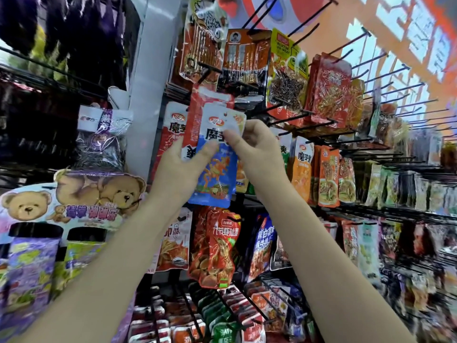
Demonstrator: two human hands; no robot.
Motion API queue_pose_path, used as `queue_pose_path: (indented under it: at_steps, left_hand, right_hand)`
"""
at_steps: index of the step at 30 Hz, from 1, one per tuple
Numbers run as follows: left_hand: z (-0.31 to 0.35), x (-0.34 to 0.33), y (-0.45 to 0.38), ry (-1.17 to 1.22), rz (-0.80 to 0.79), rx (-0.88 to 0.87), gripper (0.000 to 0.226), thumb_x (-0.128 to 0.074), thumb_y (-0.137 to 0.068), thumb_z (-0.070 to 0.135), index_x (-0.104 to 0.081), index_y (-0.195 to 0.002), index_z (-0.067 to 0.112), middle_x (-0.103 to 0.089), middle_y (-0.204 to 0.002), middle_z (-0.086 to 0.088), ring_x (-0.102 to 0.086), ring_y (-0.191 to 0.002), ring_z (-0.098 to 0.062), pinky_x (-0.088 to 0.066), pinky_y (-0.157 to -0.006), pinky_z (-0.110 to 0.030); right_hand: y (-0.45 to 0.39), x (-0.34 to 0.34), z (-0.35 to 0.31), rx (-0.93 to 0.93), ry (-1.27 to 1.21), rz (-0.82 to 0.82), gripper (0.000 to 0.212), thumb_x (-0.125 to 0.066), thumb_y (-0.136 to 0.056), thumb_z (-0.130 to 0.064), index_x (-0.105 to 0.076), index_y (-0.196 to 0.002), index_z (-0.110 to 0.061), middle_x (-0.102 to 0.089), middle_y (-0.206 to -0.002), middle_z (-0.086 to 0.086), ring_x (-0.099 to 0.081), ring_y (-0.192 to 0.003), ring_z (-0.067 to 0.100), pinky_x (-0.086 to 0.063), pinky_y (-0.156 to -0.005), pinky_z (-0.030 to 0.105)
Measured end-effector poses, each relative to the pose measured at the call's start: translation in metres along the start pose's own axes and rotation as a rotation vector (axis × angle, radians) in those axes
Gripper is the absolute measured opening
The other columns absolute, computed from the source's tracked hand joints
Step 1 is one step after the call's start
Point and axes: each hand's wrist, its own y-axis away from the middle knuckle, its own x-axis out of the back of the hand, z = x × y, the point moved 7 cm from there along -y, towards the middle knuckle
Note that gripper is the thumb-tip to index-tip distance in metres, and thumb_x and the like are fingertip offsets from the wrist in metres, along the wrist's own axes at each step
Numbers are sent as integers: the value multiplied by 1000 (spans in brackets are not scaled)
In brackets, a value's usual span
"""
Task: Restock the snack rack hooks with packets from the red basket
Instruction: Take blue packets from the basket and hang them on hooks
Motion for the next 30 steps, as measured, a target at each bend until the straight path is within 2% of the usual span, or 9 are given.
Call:
queue_pose_path:
  at_steps: [3,5,7,10,16,21,24,27,30]
  left_hand:
    - [-3,13,-1,-35,46,5,12,-56,-101,42,-65,-102,34,-70,-78,20,-62,-65,12,-46,-58,-7]
    - [-7,21,-2,12,75,21,14,-55,-101,42,-66,-102,33,-73,-76,20,-68,-69,4,-51,-58,-11]
    - [-7,26,-3,39,91,36,16,-56,-101,43,-66,-106,32,-76,-82,16,-73,-75,-6,-59,-66,-21]
    - [-8,25,-7,56,69,45,17,-56,-102,41,-66,-109,29,-78,-86,12,-74,-77,-10,-62,-70,-30]
    - [-7,24,-8,73,61,45,14,-56,-101,40,-66,-104,30,-78,-85,11,-75,-76,-12,-61,-69,-32]
    - [-7,24,-6,76,39,31,12,-56,-101,40,-66,-101,33,-76,-81,18,-73,-73,-4,-58,-67,-25]
    - [-5,23,-4,87,29,27,11,-57,-101,37,-67,-100,31,-77,-80,15,-73,-70,-7,-57,-62,-24]
    - [-4,25,-4,67,22,17,12,-62,-98,37,-72,-95,31,-78,-87,8,-74,-78,-14,-61,-74,-38]
    - [0,31,-5,37,20,-6,10,-68,-93,35,-76,-88,31,-79,-88,5,-74,-80,-18,-60,-80,-51]
  right_hand:
    - [-9,19,13,-54,-191,74,19,-61,-99,-12,-51,-112,-21,-66,-85,9,-64,-78,22,-56,-72,42]
    - [-13,29,18,-45,-243,97,36,-61,-98,-12,-50,-123,-35,-48,-75,19,-50,-73,31,-47,-73,41]
    - [-16,29,17,-19,-213,78,36,-60,-97,-16,-58,-120,-43,-41,-79,15,-39,-75,31,-40,-71,41]
    - [-21,20,11,-46,-95,80,20,-56,-102,-17,-67,-109,-33,-37,-69,6,-30,-69,24,-34,-62,30]
    - [-32,6,6,-27,-119,120,9,-65,-97,-26,-71,-98,-32,-41,-79,12,-35,-70,27,-35,-65,40]
    - [-33,6,8,-9,-152,121,11,-68,-96,-21,-71,-96,-32,-51,-82,12,-45,-75,22,-42,-69,38]
    - [-30,5,15,-24,-144,109,15,-67,-96,-21,-69,-103,-34,-42,-76,13,-38,-72,24,-37,-67,37]
    - [-33,2,22,-57,-38,107,18,-67,-96,-22,-69,-112,-28,-44,-73,6,-43,-68,19,-39,-64,25]
    - [-32,1,8,94,404,154,32,-67,-96,-29,-66,-126,-19,-54,-92,-6,-49,-76,8,-36,-60,11]
